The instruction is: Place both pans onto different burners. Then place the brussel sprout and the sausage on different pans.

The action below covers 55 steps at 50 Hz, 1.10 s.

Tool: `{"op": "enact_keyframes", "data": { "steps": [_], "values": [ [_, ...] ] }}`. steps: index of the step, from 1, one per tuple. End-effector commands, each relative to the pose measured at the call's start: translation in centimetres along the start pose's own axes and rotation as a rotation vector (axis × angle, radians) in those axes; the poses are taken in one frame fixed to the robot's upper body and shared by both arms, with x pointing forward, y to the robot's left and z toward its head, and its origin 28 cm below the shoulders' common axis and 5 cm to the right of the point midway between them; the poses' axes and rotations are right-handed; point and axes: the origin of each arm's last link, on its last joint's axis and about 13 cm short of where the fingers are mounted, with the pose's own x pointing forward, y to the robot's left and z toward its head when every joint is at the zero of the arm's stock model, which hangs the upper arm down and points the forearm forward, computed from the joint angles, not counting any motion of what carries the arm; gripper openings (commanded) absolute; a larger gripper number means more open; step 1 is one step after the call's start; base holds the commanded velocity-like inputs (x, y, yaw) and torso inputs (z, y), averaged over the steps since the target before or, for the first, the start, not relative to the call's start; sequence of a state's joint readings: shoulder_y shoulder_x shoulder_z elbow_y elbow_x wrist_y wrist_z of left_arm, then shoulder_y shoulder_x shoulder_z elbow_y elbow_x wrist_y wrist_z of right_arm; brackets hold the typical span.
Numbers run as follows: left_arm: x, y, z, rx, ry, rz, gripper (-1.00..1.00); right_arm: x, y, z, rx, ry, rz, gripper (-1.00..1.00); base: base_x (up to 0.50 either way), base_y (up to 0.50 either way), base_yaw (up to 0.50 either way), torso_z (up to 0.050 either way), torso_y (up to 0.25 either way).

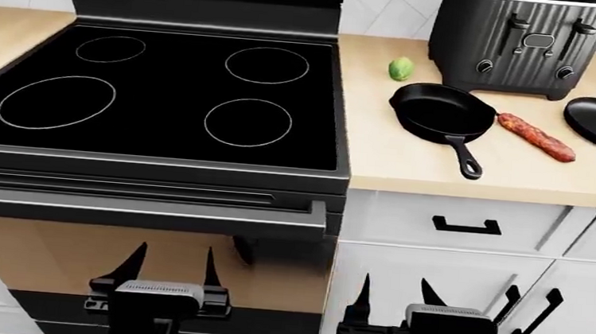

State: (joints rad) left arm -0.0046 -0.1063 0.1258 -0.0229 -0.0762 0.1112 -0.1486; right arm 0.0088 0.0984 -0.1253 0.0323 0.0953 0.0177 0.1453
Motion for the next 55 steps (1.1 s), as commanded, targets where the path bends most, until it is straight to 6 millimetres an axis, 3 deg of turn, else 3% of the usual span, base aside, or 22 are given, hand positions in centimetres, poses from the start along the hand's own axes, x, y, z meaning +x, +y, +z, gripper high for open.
{"op": "enact_keyframes", "data": {
  "steps": [1, 55],
  "values": [
    [0.06, -0.05, -0.15, 0.005, -0.014, 0.012, 1.0, 0.05, -0.05, -0.13, 0.011, 0.014, -0.002, 1.0, 0.0, -0.5, 0.0, 0.0, 0.0],
    [0.26, 0.1, -0.37, -0.037, 0.062, 0.037, 1.0, 0.1, -0.1, -0.15, 0.021, 0.022, -0.006, 1.0, 0.0, -0.5, 0.0, 0.0, 0.0]
  ]
}}
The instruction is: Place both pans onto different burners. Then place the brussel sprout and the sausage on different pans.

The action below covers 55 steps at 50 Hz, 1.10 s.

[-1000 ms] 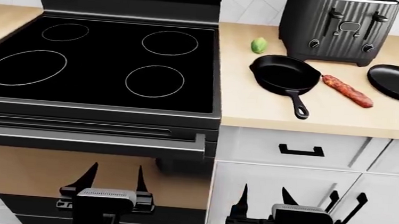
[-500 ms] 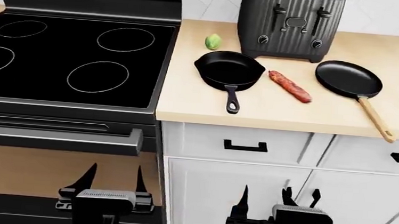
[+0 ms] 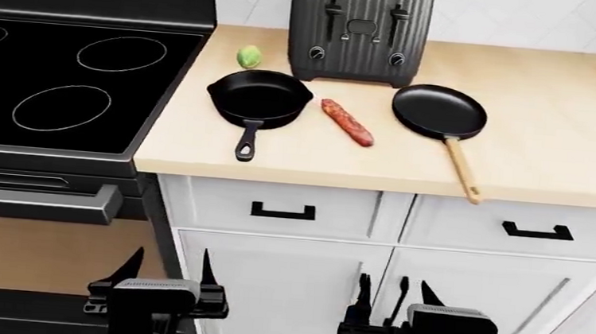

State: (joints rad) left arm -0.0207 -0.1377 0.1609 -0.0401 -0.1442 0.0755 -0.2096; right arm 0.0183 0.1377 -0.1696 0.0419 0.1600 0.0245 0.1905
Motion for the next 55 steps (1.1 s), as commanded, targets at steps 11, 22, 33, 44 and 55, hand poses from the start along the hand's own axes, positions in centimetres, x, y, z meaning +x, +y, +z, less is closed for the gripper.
{"op": "enact_keyframes", "data": {
  "steps": [11, 22, 33, 44, 55],
  "values": [
    [0.2, 0.3, 0.5, -0.041, 0.051, 0.009, 1.0, 0.0, -0.1, 0.0, 0.007, 0.0, -0.007, 1.0, 0.0, -0.5, 0.0, 0.0, 0.0],
    [0.1, 1.9, 6.5, 0.081, 0.059, -0.08, 1.0, -1.0, -1.0, 3.5, -0.043, 0.054, 0.064, 1.0, 0.0, -0.07, 0.0, 0.0, 0.0],
    [-1.3, 3.3, 15.0, 0.189, 0.044, -0.232, 1.0, -2.8, -3.2, 12.2, -0.183, -0.019, 0.074, 1.0, 0.0, 0.0, 0.0, 0.0, 0.0],
    [-1.0, 3.9, 19.4, 0.247, -0.072, -0.216, 1.0, -2.7, -4.4, 17.6, -0.201, -0.02, 0.016, 1.0, 0.0, 0.0, 0.0, 0.0, 0.0],
    [-0.6, 4.4, 21.5, 0.304, -0.188, -0.146, 1.0, -2.9, -4.7, 19.5, -0.199, -0.087, -0.006, 1.0, 0.22, 0.0, 0.0, 0.0, 0.0]
  ]
}}
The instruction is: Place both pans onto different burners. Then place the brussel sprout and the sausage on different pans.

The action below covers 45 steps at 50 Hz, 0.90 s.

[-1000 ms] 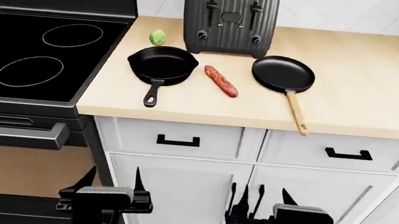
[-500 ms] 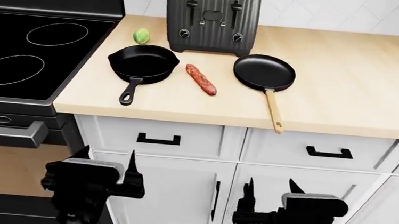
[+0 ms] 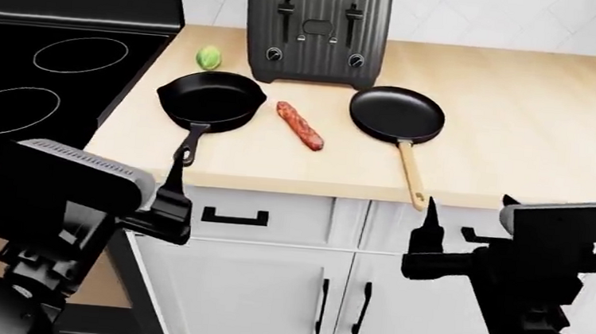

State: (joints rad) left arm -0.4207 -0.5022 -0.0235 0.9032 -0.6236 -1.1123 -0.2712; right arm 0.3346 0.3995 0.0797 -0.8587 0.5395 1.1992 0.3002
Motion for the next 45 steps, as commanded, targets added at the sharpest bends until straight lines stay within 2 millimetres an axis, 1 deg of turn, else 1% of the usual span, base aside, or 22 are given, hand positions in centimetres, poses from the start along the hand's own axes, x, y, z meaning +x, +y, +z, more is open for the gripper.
{"op": "enact_keyframes", "data": {
  "steps": [1, 15, 31, 36, 45],
  "values": [
    [-0.1, 1.1, 2.0, 0.082, -0.073, 0.048, 1.0, -0.7, -0.8, 2.2, -0.035, -0.043, -0.025, 1.0, 0.5, 0.0, 0.0, 0.0, 0.0],
    [0.0, 1.1, 1.3, 0.091, -0.055, 0.057, 1.0, -0.7, -0.7, 1.9, -0.031, -0.038, -0.028, 1.0, 0.5, 0.0, 0.0, 0.0, 0.0],
    [-0.1, 1.1, 1.1, 0.086, -0.049, 0.063, 1.0, -0.2, -0.7, 1.7, -0.04, -0.004, -0.043, 1.0, 0.5, 0.0, 0.0, 0.0, 0.001],
    [-0.2, 1.1, 1.1, 0.087, -0.048, 0.061, 1.0, -0.4, -0.3, 2.1, -0.031, 0.017, -0.017, 1.0, 0.03, 0.0, 0.0, 0.0, 0.0],
    [-0.1, 1.2, 0.8, 0.074, -0.045, 0.056, 1.0, 0.0, 0.7, 1.5, -0.037, 0.209, -0.033, 1.0, 0.0, 0.0, 0.0, 0.0, 0.0]
  ]
}}
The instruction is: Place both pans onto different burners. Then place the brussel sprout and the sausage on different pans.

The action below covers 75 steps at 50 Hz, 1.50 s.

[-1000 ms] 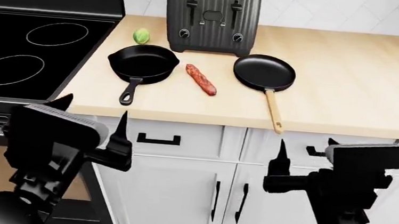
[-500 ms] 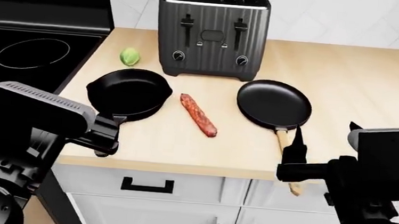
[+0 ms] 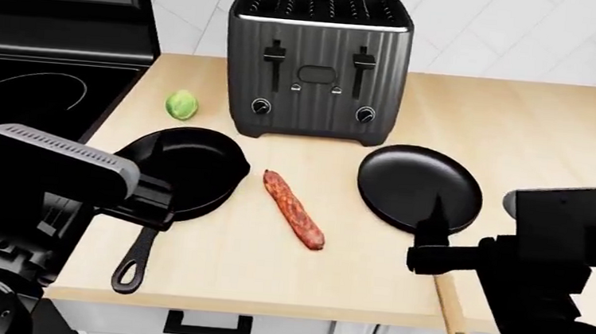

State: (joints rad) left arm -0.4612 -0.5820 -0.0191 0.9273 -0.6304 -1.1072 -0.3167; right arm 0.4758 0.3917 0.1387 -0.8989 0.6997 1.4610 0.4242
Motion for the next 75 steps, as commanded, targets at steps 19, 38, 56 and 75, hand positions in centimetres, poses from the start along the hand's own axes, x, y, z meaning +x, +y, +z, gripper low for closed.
{"op": "enact_keyframes", "data": {
  "steps": [19, 38, 56, 75],
  "values": [
    [-0.2, 0.7, -1.2, -0.04, 0.014, 0.009, 1.0, 0.2, 2.4, -1.7, 0.012, 0.306, 0.007, 1.0, 0.0, 0.0, 0.0, 0.0, 0.0],
    [-0.9, 0.9, -1.1, -0.025, 0.022, 0.021, 1.0, 1.6, 3.0, -3.1, 0.042, 0.342, 0.026, 1.0, 0.0, 0.0, 0.0, 0.0, 0.0],
    [-0.9, 0.8, -1.0, -0.019, 0.029, 0.026, 1.0, 2.8, 2.9, -4.1, 0.043, 0.361, 0.011, 1.0, 0.0, 0.0, 0.0, 0.0, 0.0],
    [-0.9, 0.8, -0.8, -0.024, 0.025, 0.024, 1.0, 3.7, 2.8, -5.3, 0.051, 0.423, -0.005, -1.0, 0.0, 0.0, 0.0, 0.0, 0.0]
  ]
}}
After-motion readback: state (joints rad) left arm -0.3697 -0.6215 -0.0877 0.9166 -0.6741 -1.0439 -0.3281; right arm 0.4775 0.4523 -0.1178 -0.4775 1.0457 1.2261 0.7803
